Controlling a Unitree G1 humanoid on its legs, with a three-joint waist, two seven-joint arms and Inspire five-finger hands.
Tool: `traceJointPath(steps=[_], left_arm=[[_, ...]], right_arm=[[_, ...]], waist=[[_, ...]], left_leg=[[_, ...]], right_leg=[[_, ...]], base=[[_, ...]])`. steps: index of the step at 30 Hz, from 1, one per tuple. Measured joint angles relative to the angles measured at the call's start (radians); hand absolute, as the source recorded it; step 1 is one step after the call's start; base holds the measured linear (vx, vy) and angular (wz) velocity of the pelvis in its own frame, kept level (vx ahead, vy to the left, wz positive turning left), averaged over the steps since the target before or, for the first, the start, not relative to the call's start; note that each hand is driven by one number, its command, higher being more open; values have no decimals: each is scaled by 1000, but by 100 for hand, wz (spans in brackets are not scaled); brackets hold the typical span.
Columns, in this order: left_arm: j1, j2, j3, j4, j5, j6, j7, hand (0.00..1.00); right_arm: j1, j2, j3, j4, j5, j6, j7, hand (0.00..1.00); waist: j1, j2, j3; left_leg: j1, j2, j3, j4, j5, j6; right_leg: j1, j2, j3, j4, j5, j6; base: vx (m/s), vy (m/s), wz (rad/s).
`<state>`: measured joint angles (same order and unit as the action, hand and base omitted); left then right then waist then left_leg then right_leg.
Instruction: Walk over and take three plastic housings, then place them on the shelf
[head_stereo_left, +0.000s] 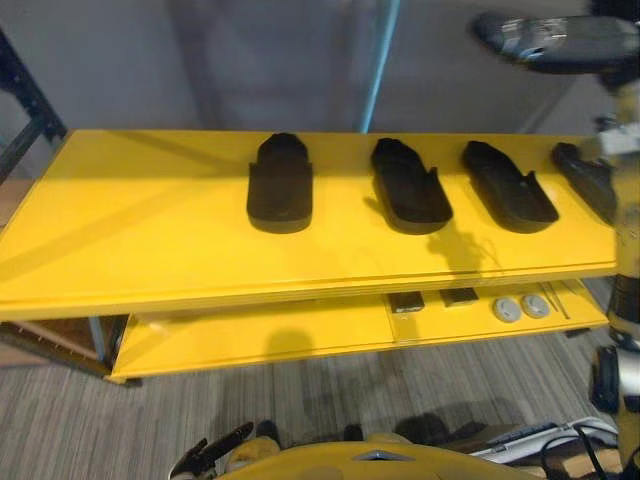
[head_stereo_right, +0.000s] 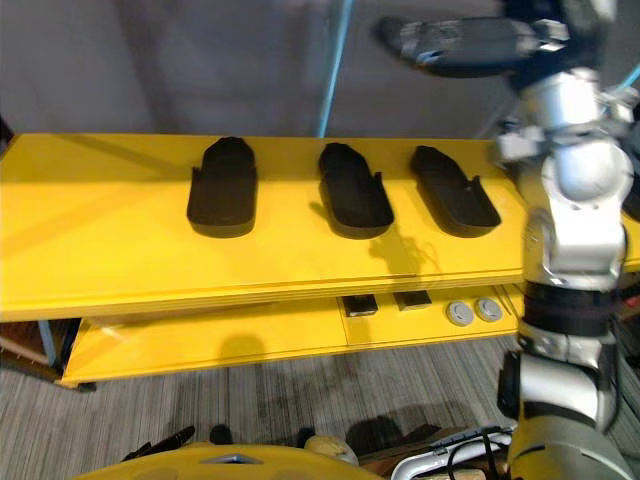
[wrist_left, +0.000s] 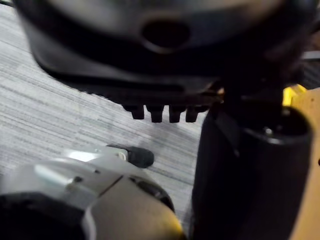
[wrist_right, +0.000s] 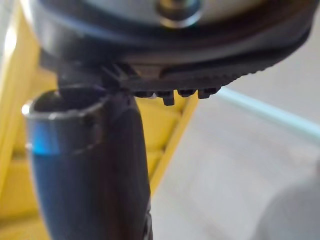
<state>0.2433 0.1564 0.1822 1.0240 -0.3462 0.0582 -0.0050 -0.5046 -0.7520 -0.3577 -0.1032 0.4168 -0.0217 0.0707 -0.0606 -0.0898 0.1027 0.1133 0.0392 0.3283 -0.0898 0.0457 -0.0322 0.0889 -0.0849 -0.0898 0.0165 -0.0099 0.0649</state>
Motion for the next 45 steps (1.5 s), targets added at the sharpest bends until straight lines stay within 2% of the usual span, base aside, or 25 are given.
traceJointPath(steps=[3,4,5,6,7,11,13,14,18,20,23,24,25,26,27,30,32,35,37,38,40,42,43,45], left_arm=[[3,-2,-11,28,5,-14,-16,100],[6,-2,-14,42,16,-14,-22,100],[8,-2,-17,46,30,-15,-22,100],[13,-2,-28,47,43,-16,-22,100],[23,-3,-44,47,43,-19,-22,100],[37,-14,-73,47,44,-34,-30,100],[39,-13,-91,47,44,-44,-31,100],[41,-13,-96,47,44,-56,-32,100],[41,-7,-114,46,44,-65,-36,100],[40,-4,-129,46,44,-65,-33,100],[37,-1,-134,44,38,-73,-17,100],[34,0,-128,37,0,-77,-5,100],[36,-29,-89,11,-104,-83,15,100],[36,-55,-74,-7,-124,-97,25,100],[36,-70,-65,-23,-117,-116,30,100],[36,-90,-61,-64,-87,-164,30,100],[38,-98,-47,-99,-73,-173,38,100],[37,-100,-46,-116,-21,-173,38,100],[42,-98,-41,-133,1,-175,39,100],[43,-99,-28,-135,0,-184,40,100],[42,-98,-21,-135,-1,-186,51,100],[40,-98,-19,-134,-1,-179,69,100],[36,-97,-19,-135,-2,-163,70,100],[24,-95,-20,-134,-1,-136,71,100]], right_arm=[[228,27,-170,-1,64,-33,-43,100],[352,96,-238,-1,64,-41,-53,100],[398,132,-258,-1,62,-44,-57,100],[487,214,-288,3,60,-51,-62,100],[564,300,-301,14,61,-54,-63,100],[807,532,-293,29,62,-60,-49,100],[897,625,-275,29,64,-86,-46,100],[934,668,-269,29,62,-113,-47,100],[965,706,-253,8,146,-249,-15,100],[961,707,-232,-34,145,-279,-11,100],[906,695,-140,-86,149,-306,11,100],[863,683,-83,-79,184,-305,23,100],[748,638,47,-31,238,-299,51,100],[682,617,127,11,260,-289,62,100],[635,619,196,66,270,-284,57,100],[633,701,301,123,330,-256,24,100],[664,758,376,119,344,-249,22,100],[715,772,408,73,345,-246,28,100],[774,779,405,29,346,-248,37,100],[817,785,405,1,347,-249,56,100],[855,784,406,-23,356,-249,85,100],[874,779,409,-28,385,-249,123,100],[873,774,411,-29,380,-249,137,100],[861,763,421,-30,334,-260,112,100]], waist=[[-39,8,-16],[-63,17,-24],[-74,21,-27],[-97,32,-33],[-117,37,-36],[-160,73,-45],[-170,78,-43],[-178,78,-43],[-190,79,-41],[-189,81,-36],[-180,81,-8],[-159,74,4],[-99,87,32],[-68,110,52],[-48,133,62],[-5,129,75],[27,121,84],[30,123,94],[31,114,102],[35,101,108],[32,101,125],[35,99,121],[38,101,119],[50,105,115]], left_leg=[[1,8,38,0,-5,-4],[2,13,62,0,-7,-6],[3,15,74,0,-7,-8],[9,18,93,0,-11,-13],[19,23,115,0,-18,-18],[55,35,183,0,-42,-32],[68,41,214,0,-55,-46],[71,41,228,0,-61,-43],[72,33,252,0,-67,-39],[73,31,251,0,-68,-40],[68,23,248,19,-77,-43],[36,21,205,100,-109,-31],[-47,39,-75,280,-211,-4],[-82,44,-184,355,-279,-6],[-103,42,-246,413,-324,-3],[-126,34,-243,484,-369,11],[-128,27,-215,527,-396,26],[-129,19,-183,582,-426,49],[-126,21,-144,609,-445,62],[-120,22,-98,613,-455,74],[-104,29,-42,600,-452,85],[-93,58,36,566,-432,95],[-88,79,67,540,-413,93],[-88,114,96,505,-381,87]], right_leg=[[-20,10,40,2,0,0],[-33,16,64,4,0,0],[-38,18,73,5,0,0],[-43,23,92,5,0,0],[-45,29,112,5,2,-3],[-44,49,179,1,1,-4],[-47,57,206,1,-3,-4],[-49,57,211,2,-4,-6],[-57,45,208,6,2,2],[-64,42,208,9,8,3],[-77,41,230,4,5,7],[-89,37,259,3,18,7],[-126,64,350,1,38,2],[-138,86,392,4,51,3],[-147,98,416,11,56,11],[-180,100,428,69,40,34],[-216,105,417,152,20,45],[-237,104,400,204,21,46],[-254,101,384,227,26,53],[-261,84,326,220,25,50],[-270,33,224,238,12,36],[-295,-9,75,298,8,33],[-294,-23,29,353,-3,16],[-286,-51,10,457,-25,-18]], base=[[42,3,-43],[38,-5,-46],[50,-7,-55],[44,-7,-55],[47,-7,-58],[17,-4,-55],[-37,-5,-52],[-20,0,-45],[-11,22,-19],[-17,9,-1],[-20,16,-16],[11,-29,-120],[4,0,-166],[-10,97,-178],[-19,143,-91],[-70,176,-31],[-45,116,-36],[-88,132,-53],[-163,116,-65],[-230,77,-81],[-244,101,-89],[-142,62,-106],[-106,17,-89],[-45,-40,-66]])
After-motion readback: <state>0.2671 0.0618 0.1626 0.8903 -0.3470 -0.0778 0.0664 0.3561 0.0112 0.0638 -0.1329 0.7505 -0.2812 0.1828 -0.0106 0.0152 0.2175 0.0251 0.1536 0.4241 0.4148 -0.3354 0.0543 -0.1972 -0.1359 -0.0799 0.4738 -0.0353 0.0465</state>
